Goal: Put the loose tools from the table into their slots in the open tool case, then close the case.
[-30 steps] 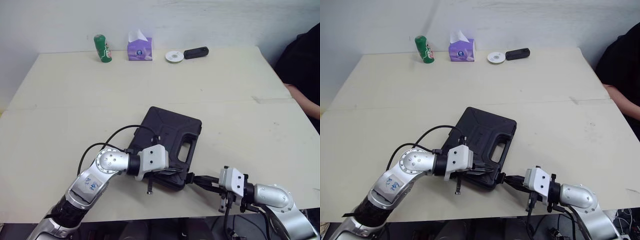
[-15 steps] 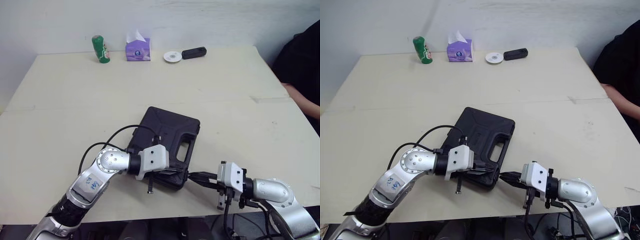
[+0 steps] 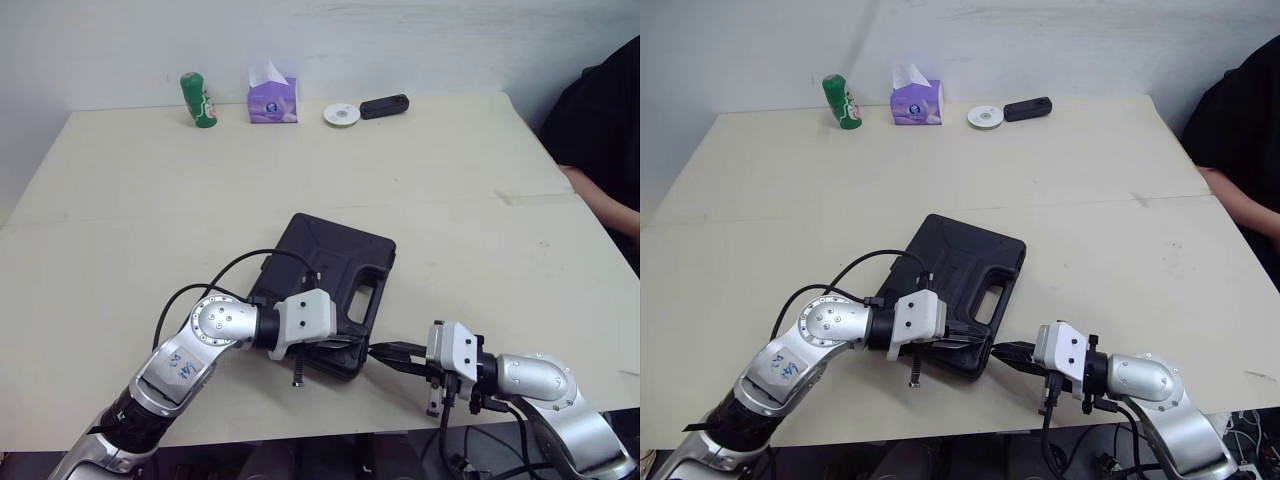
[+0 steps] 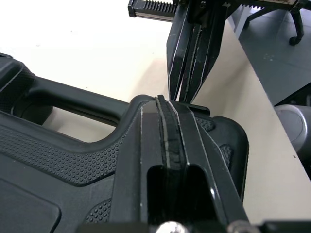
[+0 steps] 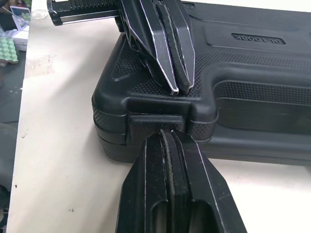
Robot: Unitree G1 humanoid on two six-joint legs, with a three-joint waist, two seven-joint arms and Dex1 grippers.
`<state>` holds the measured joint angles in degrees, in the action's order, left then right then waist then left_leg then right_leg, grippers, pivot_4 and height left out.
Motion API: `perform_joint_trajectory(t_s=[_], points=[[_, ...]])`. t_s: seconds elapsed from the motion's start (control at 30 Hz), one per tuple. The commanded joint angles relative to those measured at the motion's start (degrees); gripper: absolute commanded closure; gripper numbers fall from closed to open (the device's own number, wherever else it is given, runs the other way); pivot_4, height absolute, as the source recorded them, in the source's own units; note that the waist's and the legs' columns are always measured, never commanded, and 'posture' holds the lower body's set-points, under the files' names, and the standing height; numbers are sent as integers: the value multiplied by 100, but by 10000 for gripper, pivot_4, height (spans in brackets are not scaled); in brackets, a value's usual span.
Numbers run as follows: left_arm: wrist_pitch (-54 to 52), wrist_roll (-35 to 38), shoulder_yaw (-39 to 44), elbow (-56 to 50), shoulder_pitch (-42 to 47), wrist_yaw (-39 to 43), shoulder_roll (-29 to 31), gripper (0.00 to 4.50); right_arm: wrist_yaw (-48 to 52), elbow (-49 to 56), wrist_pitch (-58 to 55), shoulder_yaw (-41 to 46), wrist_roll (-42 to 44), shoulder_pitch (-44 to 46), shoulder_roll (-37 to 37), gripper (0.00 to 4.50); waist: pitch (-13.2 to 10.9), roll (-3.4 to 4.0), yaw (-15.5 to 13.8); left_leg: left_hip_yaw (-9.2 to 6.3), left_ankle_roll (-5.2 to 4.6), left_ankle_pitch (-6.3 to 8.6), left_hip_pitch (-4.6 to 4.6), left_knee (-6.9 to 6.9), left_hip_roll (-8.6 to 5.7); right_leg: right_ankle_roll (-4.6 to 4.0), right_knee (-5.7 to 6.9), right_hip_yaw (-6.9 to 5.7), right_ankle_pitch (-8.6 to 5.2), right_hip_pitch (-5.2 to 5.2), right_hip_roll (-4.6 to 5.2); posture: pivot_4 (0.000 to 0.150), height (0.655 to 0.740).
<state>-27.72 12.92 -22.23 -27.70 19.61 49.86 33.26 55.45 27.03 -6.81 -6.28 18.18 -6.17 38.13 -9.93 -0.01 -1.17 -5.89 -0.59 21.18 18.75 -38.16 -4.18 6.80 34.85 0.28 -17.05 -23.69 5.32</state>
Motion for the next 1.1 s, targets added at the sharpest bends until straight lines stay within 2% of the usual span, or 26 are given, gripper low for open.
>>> perform_joint_trajectory(t_s=[0.03, 0.63, 1.1], points=[[-307, -269, -273, 254, -190, -3, 168, 44244, 110, 584, -27, -200, 244, 50, -27, 45000, 0, 0, -2, 0, 0, 0, 0, 0, 0, 0, 0, 0, 0, 0, 0, 1500, 7400], [-396, -263, -299, 242, -232, -40, 274, 44244, 140, 446, -89, -295, 172, 172, -65, 45000, 7, -13, -15, 0, 1, 1, -22, 4, 0, -2, -2, 1, -2, 21, 0, 1500, 7400], [-398, -270, -350, 276, -197, -62, 260, 44244, 477, 198, -181, 6, 311, 324, 267, 45000, 9, -17, -32, 0, 0, 1, -23, 4, -1, -2, -3, 0, -2, 25, 2, 1500, 7400]])
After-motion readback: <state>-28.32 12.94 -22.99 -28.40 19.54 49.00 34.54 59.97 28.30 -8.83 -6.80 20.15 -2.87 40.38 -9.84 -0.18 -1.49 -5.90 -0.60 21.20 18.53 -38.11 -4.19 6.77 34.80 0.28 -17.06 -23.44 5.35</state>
